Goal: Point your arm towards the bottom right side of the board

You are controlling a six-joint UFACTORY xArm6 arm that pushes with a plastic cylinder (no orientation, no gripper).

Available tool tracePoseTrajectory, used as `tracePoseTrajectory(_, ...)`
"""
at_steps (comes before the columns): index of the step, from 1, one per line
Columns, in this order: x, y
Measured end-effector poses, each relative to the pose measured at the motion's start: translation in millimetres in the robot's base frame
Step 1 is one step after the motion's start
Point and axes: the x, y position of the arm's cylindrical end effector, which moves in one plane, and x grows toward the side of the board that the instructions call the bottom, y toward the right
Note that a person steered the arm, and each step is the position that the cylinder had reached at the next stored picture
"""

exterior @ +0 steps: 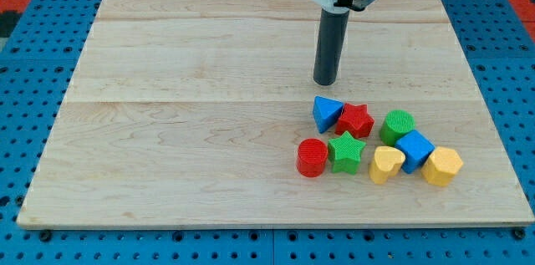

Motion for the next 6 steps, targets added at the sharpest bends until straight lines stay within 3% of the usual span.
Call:
tracePoseTrajectory(5, -3, -3)
tracePoseTrajectory(6, -2, 79)
